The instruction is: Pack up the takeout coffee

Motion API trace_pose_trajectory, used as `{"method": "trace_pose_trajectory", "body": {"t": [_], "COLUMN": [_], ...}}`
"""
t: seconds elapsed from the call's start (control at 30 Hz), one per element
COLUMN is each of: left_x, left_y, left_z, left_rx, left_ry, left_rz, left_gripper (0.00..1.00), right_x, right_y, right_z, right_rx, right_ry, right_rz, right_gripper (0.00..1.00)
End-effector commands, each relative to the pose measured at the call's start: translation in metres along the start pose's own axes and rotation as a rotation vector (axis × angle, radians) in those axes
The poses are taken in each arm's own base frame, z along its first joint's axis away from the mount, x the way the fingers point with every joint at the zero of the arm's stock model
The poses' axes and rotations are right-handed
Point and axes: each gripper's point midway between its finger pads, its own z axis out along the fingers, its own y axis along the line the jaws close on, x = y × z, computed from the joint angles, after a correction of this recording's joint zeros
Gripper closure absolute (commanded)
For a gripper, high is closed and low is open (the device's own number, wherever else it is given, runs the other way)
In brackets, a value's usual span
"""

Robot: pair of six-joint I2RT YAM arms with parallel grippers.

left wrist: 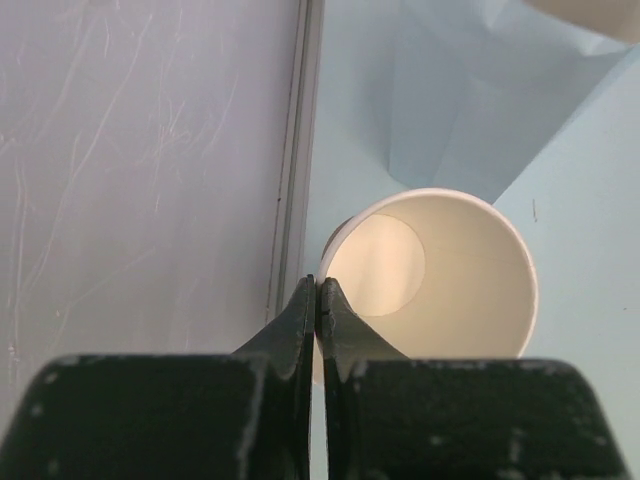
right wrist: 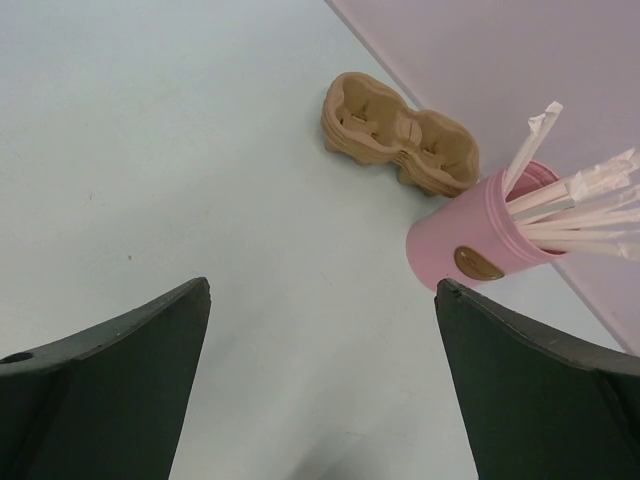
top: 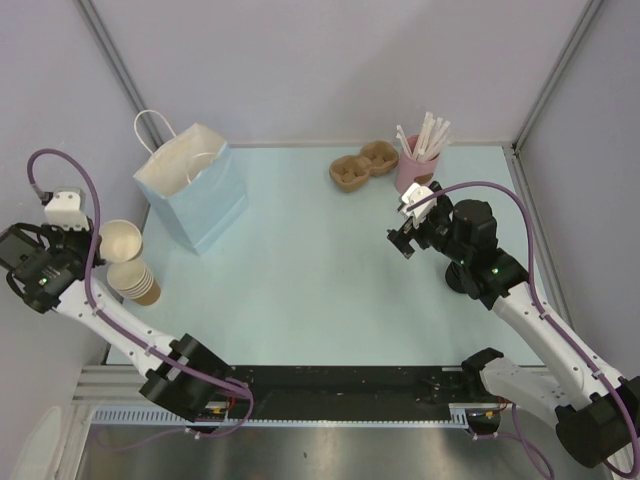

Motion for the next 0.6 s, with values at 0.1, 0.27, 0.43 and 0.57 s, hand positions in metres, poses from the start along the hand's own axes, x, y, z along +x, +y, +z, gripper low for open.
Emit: {"method": "trace_pose_trajectory", "body": {"t": [0.1,0.27,0.43,0.57], "left_x": [-0.051,-0.066,-0.073,-0.084], "left_y": [-0.037,-0.070,-0.107,-0.139], "left_z": [-0.033,-0.056,-0.063,-0.052], "left_rx": [0.095,0.142,0.197,0.290], "left_ry": [-0.163,-0.219,-0.223,-0.231], "left_rz": [0.094,0.191,0.242,0.245], "left_gripper": [1.00,1.00,1.00,1.00], "right_x": [-0.008,-0.008,-0.010,-0.011], "right_y": [-0.005,-0.007,-0.013,-0.024], "right_z": [-0.001,0.000,-0.003,-0.007], "right_rx": [0.015,0.024,0.053,0.091], "right_ry": [-0.029,-0.028,-0.034,-0.043], "right_rz": [-0.011,-0.009,-0.004,0.011], "right_gripper": [0.00,0.00,0.00,0.00]}}
